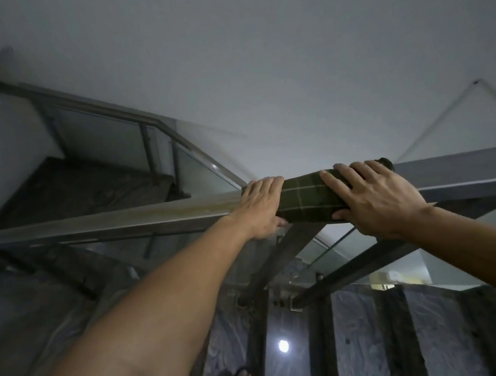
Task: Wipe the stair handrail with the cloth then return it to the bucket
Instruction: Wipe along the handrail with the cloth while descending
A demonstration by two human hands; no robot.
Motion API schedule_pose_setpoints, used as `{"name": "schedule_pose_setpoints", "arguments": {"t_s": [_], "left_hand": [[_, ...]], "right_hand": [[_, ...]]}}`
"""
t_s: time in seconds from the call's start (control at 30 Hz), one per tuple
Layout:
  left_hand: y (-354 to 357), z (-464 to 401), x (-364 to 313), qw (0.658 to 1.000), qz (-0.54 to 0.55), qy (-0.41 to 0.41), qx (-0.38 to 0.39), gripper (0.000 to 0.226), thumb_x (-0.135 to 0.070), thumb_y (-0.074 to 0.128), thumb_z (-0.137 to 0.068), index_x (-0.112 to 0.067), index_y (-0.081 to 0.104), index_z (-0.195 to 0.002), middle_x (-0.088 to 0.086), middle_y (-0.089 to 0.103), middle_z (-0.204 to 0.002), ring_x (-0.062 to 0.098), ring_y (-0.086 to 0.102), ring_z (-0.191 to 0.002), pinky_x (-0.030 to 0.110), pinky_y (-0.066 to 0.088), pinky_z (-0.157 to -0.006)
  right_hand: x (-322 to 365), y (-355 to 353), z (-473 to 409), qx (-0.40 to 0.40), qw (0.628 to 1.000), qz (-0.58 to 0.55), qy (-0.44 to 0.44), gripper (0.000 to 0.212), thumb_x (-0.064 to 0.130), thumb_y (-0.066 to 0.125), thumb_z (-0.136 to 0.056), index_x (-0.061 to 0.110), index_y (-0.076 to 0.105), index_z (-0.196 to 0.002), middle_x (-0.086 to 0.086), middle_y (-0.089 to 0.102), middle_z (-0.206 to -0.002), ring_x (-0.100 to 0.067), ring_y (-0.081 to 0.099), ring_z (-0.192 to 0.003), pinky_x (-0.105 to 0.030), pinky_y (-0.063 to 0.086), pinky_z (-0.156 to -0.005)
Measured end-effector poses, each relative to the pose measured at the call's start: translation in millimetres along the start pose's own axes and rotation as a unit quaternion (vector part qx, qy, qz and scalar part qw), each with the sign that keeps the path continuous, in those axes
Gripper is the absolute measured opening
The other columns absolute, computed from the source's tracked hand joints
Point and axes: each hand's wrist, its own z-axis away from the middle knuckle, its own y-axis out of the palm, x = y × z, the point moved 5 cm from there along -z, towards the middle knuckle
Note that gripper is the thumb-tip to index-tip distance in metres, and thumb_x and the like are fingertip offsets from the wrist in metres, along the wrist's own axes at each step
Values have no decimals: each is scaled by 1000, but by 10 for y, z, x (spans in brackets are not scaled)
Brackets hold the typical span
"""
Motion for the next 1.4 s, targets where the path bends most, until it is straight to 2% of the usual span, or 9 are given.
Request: {"name": "schedule_pose_setpoints", "arguments": {"t_s": [0.13, 0.33, 0.5, 0.63, 1.0, 1.1, 1.2, 1.27, 1.4], "left_hand": [[12, 209, 480, 1000, 5, -18, 6, 83, -31, 73, -76, -16, 20, -139, 8, 33, -142, 25, 27, -134, 44, 11, -118], [76, 474, 1190, 999, -5, -43, -4, 85, -30, 74, -74, -17, 20, -138, 10, 33, -142, 28, 28, -136, 46, 11, -118], [101, 711, 1757, 999, 4, -53, -12, 88, -28, 71, -77, -14, 15, -144, 10, 26, -152, 25, 14, -145, 46, 4, -120], [139, 919, 2363, 998, -3, -52, -21, 87, -28, 70, -78, -12, 15, -144, 11, 24, -153, 25, 13, -146, 44, 2, -120], [206, 1561, 4011, 988, -51, -131, 65, 103, -36, 62, -84, -8, -14, -148, 10, -14, -159, 22, -15, -146, 45, -9, -118], [217, 1696, 4165, 993, -47, -104, 20, 99, -24, 62, -84, -9, -11, -149, 10, -10, -160, 21, -12, -147, 43, -5, -120], [321, 1838, 4371, 997, -13, -68, -24, 83, -14, 55, -90, -12, -3, -150, 7, -1, -161, 18, -5, -147, 42, 2, -121], [398, 1916, 4569, 997, -5, -55, -56, 76, -14, 51, -92, -11, 1, -150, 7, 3, -161, 18, -2, -148, 41, 2, -121], [451, 2019, 5042, 996, -6, -35, -79, 74, -20, 52, -93, -11, 5, -150, 7, 5, -161, 18, 0, -148, 39, 2, -121]], "right_hand": [[451, -26, -320, -10, 1000, -6, -21, 78, 61, 29, -90, 12, 12, -147, -20, 34, -147, -39, 43, -125, -52, 36, -106], [1070, -48, -755, -14, 999, -11, -33, 76, 58, 33, -90, 9, 14, -145, -20, 43, -137, -38, 49, -118, -51, 39, -103], [1598, -26, -1137, -21, 998, -17, -50, 76, 56, 35, -91, 6, 16, -145, -21, 44, -136, -39, 48, -119, -52, 38, -104], [2092, -23, -1519, -40, 997, -10, -61, 75, 53, 37, -91, 3, 20, -144, -25, 45, -135, -42, 49, -116, -54, 39, -101], [3565, -90, -2568, -24, 996, -56, -70, 72, 47, 30, -95, 6, 6, -149, -27, 14, -155, -47, 20, -140, -57, 19, -115], [3746, -99, -2685, -13, 997, -53, -55, 72, 49, 31, -94, 7, 8, -148, -27, 16, -154, -47, 23, -139, -57, 22, -114], [3922, -128, -2796, -19, 997, -54, -54, 74, 52, 36, -91, 10, 13, -148, -25, 14, -155, -44, 25, -138, -57, 24, -113], [4065, -136, -2884, -38, 997, -50, -52, 73, 51, 42, -90, 10, 19, -146, -26, 19, -153, -42, 31, -135, -57, 27, -112], [4464, -110, -3112, -60, 995, -52, -56, 68, 44, 53, -86, 7, 35, -140, -25, 46, -135, -42, 48, -122, -60, 34, -107]]}}
